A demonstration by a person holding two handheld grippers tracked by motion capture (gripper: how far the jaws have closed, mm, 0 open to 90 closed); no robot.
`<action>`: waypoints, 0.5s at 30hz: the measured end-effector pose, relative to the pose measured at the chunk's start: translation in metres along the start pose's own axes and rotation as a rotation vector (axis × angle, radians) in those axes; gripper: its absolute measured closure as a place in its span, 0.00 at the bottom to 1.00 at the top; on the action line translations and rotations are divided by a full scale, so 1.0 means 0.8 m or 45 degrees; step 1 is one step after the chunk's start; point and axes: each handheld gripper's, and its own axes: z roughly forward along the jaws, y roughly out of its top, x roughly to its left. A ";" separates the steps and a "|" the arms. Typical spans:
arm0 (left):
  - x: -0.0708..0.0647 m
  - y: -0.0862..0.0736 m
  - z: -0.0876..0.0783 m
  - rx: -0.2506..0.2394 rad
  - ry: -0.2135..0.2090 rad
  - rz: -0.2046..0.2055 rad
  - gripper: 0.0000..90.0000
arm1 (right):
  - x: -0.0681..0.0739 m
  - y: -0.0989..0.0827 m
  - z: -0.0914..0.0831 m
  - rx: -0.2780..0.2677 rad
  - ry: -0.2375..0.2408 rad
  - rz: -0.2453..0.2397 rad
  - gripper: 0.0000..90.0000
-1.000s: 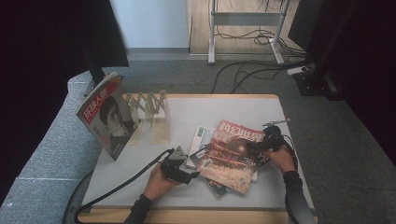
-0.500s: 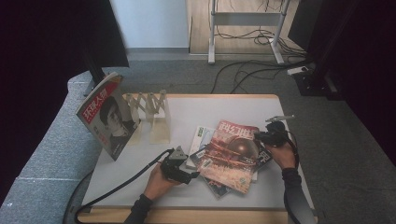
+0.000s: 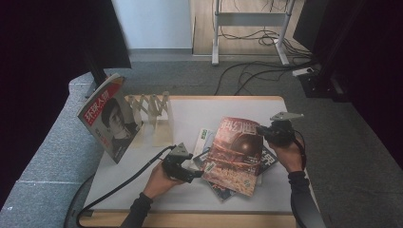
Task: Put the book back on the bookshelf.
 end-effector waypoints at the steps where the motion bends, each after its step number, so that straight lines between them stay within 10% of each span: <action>1: 0.001 0.004 -0.002 0.001 -0.006 0.000 0.16 | 0.004 0.003 -0.004 -0.010 0.002 -0.014 0.93; 15: 0.009 0.065 -0.029 0.014 -0.026 0.094 0.23 | 0.052 0.038 -0.048 -0.136 0.063 -0.173 0.92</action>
